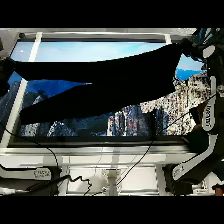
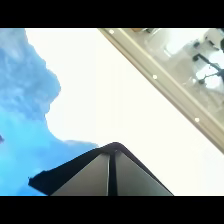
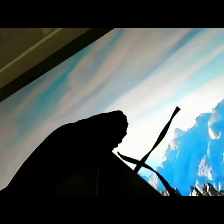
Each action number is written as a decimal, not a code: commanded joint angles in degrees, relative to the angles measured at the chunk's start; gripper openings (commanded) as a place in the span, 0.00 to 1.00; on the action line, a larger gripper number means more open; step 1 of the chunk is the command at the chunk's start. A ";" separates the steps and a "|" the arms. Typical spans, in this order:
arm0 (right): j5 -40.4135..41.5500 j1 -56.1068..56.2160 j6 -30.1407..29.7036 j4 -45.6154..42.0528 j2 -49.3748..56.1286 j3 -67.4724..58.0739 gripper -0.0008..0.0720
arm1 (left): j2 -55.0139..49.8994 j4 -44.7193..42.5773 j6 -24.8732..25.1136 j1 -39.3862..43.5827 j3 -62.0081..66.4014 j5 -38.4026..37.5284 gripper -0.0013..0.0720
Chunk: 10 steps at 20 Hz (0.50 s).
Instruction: Fold the clothes and pants, and hang the long-sleeved shirts on hangers.
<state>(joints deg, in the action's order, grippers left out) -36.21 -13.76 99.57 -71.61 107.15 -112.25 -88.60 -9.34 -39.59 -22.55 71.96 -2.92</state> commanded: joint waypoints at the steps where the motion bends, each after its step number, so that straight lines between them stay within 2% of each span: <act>1: 7.61 -0.61 0.44 -0.68 1.46 0.04 0.04 | -2.93 -0.02 -0.02 2.95 0.57 3.10 0.03; 3: 10.10 -0.59 0.44 -0.74 3.10 0.04 0.04 | -5.66 -0.90 0.02 5.05 3.17 3.13 0.03; 7: 10.75 -0.59 0.44 -0.68 5.97 0.04 0.04 | -13.62 -7.08 0.02 9.16 13.09 3.17 0.03; 10: 14.51 -0.59 0.39 -0.72 6.54 0.04 0.04 | -19.08 -13.60 0.04 10.75 21.14 3.23 0.02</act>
<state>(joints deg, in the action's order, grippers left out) -25.26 -14.31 99.96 -72.23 112.75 -112.18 -102.80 -16.99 -39.59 -13.63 86.43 0.01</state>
